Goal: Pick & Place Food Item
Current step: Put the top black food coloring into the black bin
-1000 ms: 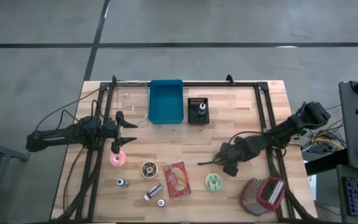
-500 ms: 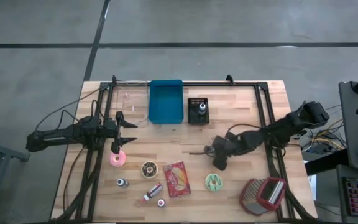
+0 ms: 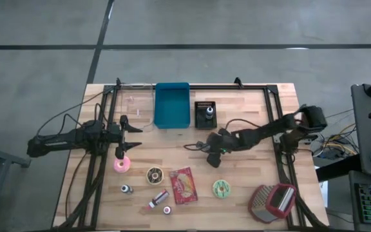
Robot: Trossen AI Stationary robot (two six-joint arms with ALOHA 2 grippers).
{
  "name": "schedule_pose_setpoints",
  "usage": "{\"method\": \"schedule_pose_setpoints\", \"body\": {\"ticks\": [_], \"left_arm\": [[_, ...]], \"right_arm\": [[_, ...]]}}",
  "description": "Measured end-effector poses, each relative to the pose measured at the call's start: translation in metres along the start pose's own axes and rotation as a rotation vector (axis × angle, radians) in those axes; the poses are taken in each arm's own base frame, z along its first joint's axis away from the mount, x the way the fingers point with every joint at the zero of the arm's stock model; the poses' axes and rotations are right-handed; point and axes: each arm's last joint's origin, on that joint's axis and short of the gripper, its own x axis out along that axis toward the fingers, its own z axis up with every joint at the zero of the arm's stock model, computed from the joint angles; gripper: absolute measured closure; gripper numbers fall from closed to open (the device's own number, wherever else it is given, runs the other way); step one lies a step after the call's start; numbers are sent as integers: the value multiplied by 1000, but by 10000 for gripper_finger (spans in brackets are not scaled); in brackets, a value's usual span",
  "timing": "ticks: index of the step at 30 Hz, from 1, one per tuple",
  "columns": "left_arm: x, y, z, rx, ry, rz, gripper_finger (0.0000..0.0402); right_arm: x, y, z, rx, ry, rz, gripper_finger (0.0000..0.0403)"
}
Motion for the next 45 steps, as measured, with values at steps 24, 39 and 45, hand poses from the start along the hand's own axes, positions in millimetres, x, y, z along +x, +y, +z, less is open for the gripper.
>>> {"method": "schedule_pose_setpoints", "body": {"ticks": [24,39,45], "left_arm": [[0,0,0,-1,5,-1,129],[0,0,0,-1,5,-1,129],[0,0,0,0,5,0,129]], "right_arm": [[32,19,51,-26,332,-149,231],[21,19,64,-4,224,-213,126],[15,29,64,-52,132,-316,128]]}}
